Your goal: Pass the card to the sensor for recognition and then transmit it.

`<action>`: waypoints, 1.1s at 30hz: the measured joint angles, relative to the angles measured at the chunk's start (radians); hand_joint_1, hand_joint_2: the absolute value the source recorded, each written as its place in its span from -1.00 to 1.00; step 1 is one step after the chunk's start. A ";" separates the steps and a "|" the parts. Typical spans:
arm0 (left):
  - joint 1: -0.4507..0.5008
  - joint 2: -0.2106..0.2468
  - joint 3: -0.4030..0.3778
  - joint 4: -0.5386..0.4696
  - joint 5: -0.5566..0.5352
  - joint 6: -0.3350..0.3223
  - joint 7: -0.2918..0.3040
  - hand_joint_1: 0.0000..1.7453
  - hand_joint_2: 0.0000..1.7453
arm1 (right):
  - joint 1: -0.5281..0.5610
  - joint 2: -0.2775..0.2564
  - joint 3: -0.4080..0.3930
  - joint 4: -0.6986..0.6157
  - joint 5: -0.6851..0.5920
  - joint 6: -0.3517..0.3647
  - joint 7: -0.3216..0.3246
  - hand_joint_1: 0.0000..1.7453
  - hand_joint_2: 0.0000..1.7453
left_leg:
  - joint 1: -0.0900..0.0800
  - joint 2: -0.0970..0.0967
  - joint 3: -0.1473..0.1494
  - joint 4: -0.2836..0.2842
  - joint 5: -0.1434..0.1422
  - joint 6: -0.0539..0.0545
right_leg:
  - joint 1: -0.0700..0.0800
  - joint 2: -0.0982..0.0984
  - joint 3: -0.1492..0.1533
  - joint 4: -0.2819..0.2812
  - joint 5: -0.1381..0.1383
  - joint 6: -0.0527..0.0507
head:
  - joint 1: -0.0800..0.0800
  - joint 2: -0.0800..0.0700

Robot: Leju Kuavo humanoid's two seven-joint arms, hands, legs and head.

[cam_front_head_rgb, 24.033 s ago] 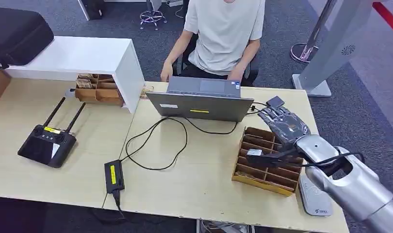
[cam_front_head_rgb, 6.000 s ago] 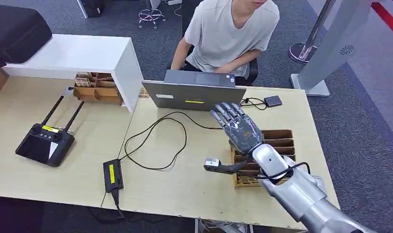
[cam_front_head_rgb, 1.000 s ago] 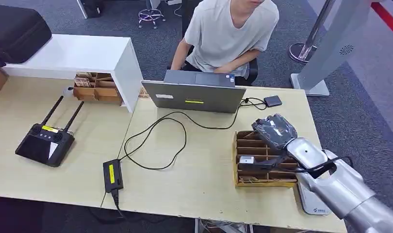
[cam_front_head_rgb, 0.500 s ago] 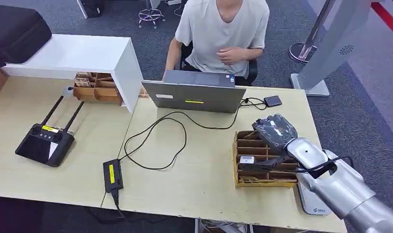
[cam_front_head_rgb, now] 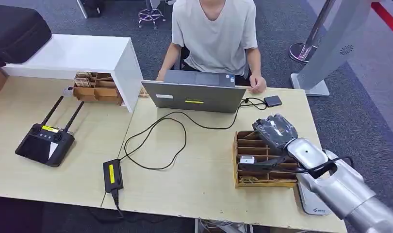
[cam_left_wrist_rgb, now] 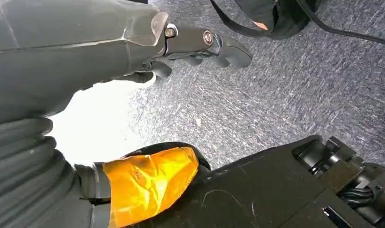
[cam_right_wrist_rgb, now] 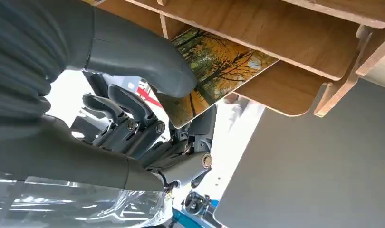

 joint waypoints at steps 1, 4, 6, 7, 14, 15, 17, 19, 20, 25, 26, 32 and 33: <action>0.000 0.000 0.000 0.000 -0.001 0.000 0.002 -1.00 1.00 | 0.001 -0.001 0.000 -0.003 0.007 -0.019 0.007 1.00 1.00 | 0.000 0.000 0.000 0.000 0.000 0.000 | 0.000 0.000 0.000 0.000 0.000 0.000 | 0.000 0.000; 0.000 0.000 0.000 0.000 -0.004 0.000 0.006 -1.00 1.00 | -0.014 -0.001 -0.001 -0.015 0.027 -0.076 0.013 1.00 1.00 | 0.000 0.001 0.000 0.000 0.000 0.000 | 0.000 0.001 0.000 0.000 0.000 0.000 | 0.000 0.000; 0.000 0.000 0.000 0.000 -0.006 0.000 0.006 -1.00 1.00 | -0.041 -0.001 -0.002 -0.021 0.032 -0.074 0.007 1.00 1.00 | 0.000 0.001 0.000 0.000 0.000 0.000 | 0.000 0.001 0.000 0.000 0.000 0.000 | 0.000 0.000; 0.000 0.000 0.000 0.000 -0.006 0.000 0.006 -1.00 1.00 | -0.056 -0.001 -0.003 -0.023 0.032 -0.073 0.006 1.00 1.00 | 0.000 0.001 0.000 0.000 0.000 0.000 | 0.000 0.000 0.000 0.000 0.000 0.000 | 0.000 0.000; 0.000 0.000 0.000 0.000 -0.012 0.000 0.005 -1.00 1.00 | -0.097 0.002 -0.009 -0.030 0.051 -0.154 -0.001 1.00 1.00 | 0.000 0.000 0.000 0.000 0.000 0.000 | 0.000 0.000 0.000 0.001 0.000 0.000 | 0.000 0.000; 0.000 0.000 0.000 0.000 -0.014 0.000 0.004 -1.00 1.00 | -0.104 0.005 -0.013 -0.030 0.059 -0.178 0.000 1.00 1.00 | 0.000 0.000 0.000 0.000 0.000 0.000 | 0.000 0.000 0.000 0.000 0.000 0.000 | 0.000 0.000; 0.000 0.000 0.001 0.000 -0.019 0.000 0.000 -1.00 1.00 | -0.111 0.013 -0.024 -0.030 0.080 -0.225 0.006 1.00 1.00 | 0.000 0.000 0.000 0.000 0.000 0.000 | 0.000 0.000 0.000 0.000 0.000 0.000 | 0.000 0.000; 0.000 0.000 0.002 0.000 -0.023 0.000 0.000 -1.00 1.00 | -0.114 0.027 -0.040 -0.030 0.107 -0.264 0.012 1.00 1.00 | 0.000 0.000 0.000 0.000 0.000 0.000 | 0.000 0.000 0.000 0.000 0.000 0.000 | 0.000 0.000; 0.000 0.000 0.002 0.000 -0.024 0.000 0.000 -1.00 1.00 | -0.114 0.034 -0.048 -0.030 0.120 -0.279 0.015 1.00 1.00 | 0.000 0.000 0.000 0.000 0.000 0.000 | 0.000 0.000 0.000 0.001 0.000 0.000 | 0.000 0.000; 0.001 0.000 0.008 0.000 -0.033 0.000 -0.001 -1.00 1.00 | -0.114 0.074 -0.095 -0.039 0.169 -0.335 0.031 1.00 1.00 | 0.000 0.000 0.000 0.000 0.000 0.000 | 0.000 0.000 0.000 0.001 0.000 0.000 | 0.000 0.000; 0.001 0.000 0.009 0.000 -0.034 0.000 -0.001 -1.00 1.00 | -0.114 0.081 -0.101 -0.040 0.173 -0.335 0.032 1.00 1.00 | 0.000 0.000 0.000 0.000 0.000 0.000 | 0.000 0.000 0.000 0.001 0.000 0.000 | 0.000 0.000; 0.001 0.000 0.010 0.000 -0.035 0.000 -0.001 -1.00 1.00 | -0.114 0.107 -0.115 -0.045 0.182 -0.334 0.034 1.00 1.00 | 0.000 0.000 0.000 0.000 0.000 0.000 | 0.000 0.000 0.000 0.001 0.000 0.000 | 0.000 0.000; 0.001 0.000 0.010 0.000 -0.035 0.000 -0.001 -1.00 1.00 | -0.114 0.109 -0.118 -0.045 0.182 -0.334 0.034 1.00 1.00 | 0.000 0.000 0.000 0.000 0.000 0.000 | 0.000 0.000 0.000 0.000 0.000 0.000 | 0.000 0.000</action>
